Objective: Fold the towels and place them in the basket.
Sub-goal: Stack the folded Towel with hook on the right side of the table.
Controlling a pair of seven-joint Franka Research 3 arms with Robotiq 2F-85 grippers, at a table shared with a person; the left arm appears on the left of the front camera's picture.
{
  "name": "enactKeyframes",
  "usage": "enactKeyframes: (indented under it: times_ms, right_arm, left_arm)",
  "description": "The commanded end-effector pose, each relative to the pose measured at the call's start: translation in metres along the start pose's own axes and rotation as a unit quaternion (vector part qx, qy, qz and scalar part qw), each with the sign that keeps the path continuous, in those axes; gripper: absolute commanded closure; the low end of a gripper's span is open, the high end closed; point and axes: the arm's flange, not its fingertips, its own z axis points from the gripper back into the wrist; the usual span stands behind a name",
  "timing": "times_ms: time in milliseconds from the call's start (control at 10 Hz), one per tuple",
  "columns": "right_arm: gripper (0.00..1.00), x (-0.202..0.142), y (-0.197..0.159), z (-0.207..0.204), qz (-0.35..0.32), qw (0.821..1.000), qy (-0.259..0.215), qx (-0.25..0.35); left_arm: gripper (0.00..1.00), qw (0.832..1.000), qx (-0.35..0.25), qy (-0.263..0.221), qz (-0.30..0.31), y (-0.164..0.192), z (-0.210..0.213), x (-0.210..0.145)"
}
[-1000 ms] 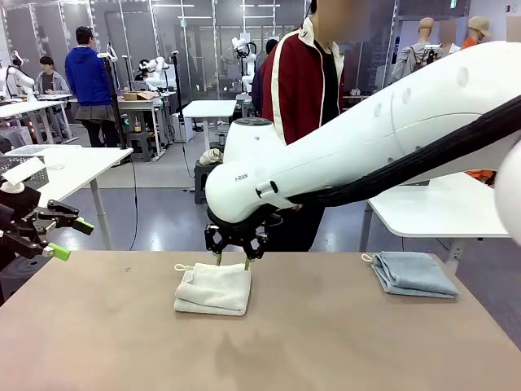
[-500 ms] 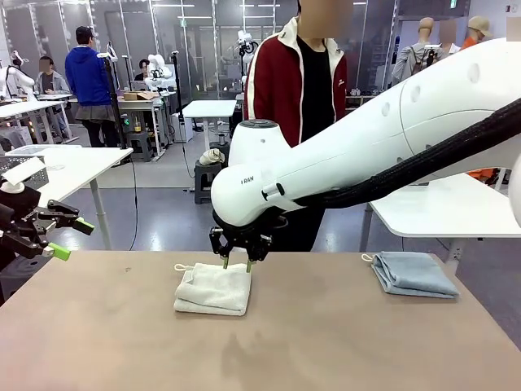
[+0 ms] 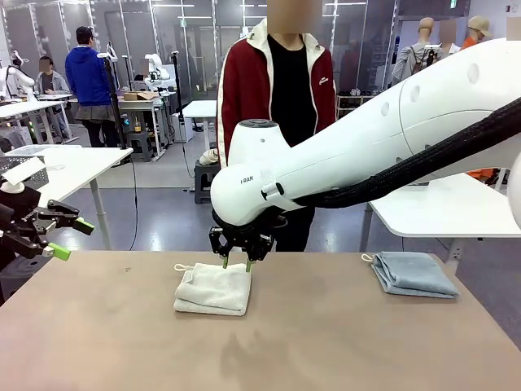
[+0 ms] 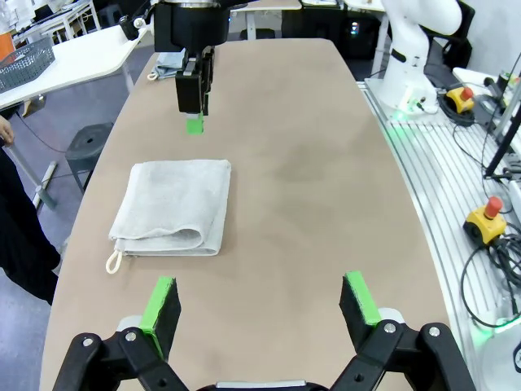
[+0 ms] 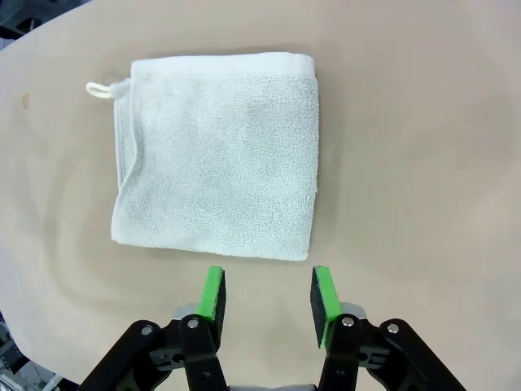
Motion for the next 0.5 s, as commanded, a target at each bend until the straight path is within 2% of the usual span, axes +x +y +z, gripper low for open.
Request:
enactKeyframes:
  times_ms: [0,400]
  right_arm:
    - [0.46,0.0002,0.0006,-0.0007,-0.006,1.0,0.004,0.002]
    - [0.46,0.0002,0.0006,-0.0007,-0.006,1.0,0.004,0.002]
  left_arm:
    - [0.0,1.0,0.001,0.0,-0.001,-0.0003,0.0009,0.0008]
    - [0.0,1.0,0.001,0.0,-0.001,-0.0003,0.0009,0.0008]
